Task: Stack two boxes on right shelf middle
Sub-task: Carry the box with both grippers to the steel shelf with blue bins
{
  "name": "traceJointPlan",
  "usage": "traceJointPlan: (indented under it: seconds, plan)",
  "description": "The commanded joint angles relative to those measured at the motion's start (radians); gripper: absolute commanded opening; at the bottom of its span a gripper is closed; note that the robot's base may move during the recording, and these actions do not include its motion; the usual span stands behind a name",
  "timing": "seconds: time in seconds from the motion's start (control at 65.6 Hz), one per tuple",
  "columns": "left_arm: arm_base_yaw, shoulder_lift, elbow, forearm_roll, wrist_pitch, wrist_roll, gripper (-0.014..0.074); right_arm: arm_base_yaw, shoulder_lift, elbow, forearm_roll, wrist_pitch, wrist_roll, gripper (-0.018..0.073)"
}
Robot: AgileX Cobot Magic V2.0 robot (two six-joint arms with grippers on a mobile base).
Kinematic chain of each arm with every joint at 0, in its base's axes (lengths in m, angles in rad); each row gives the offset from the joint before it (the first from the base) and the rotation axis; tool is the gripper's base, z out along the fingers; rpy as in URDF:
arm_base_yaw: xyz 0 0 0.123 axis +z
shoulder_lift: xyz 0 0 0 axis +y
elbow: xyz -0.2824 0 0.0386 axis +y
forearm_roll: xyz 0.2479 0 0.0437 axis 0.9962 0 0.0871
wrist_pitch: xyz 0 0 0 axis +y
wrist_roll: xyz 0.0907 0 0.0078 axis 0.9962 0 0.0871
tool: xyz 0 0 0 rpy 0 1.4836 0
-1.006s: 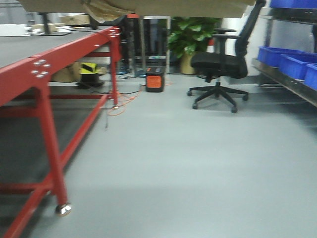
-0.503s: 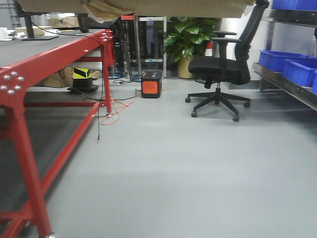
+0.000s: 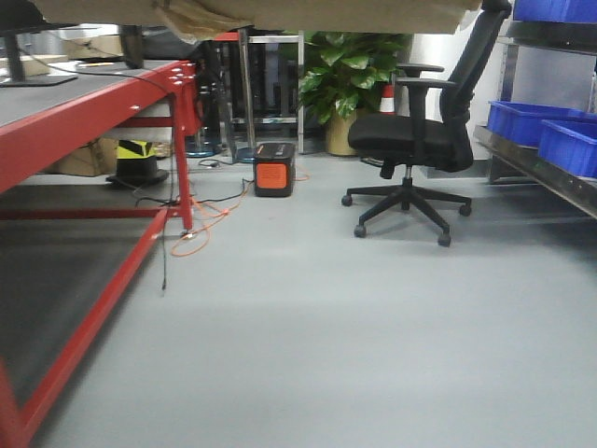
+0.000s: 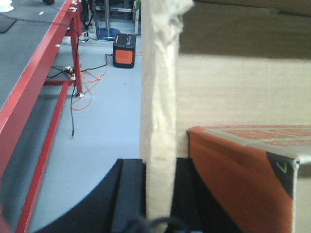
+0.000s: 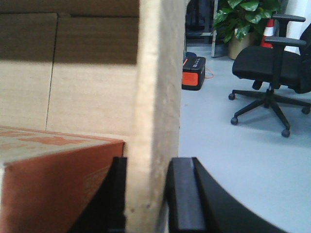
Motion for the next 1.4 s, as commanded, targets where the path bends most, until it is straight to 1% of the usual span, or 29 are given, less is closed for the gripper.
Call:
traceJointPlan:
  seconds: [0.0, 1.387]
  plan:
    - [0.005, -0.019, -0.015, 0.06, 0.015, 0.001, -0.0111, -0.017, -0.019, -0.005, -0.063, -0.025, 0.007, -0.0169]
    - [0.005, -0.019, -0.015, 0.062, 0.014, 0.001, -0.0111, -0.017, -0.019, -0.005, -0.063, -0.025, 0.007, -0.0169]
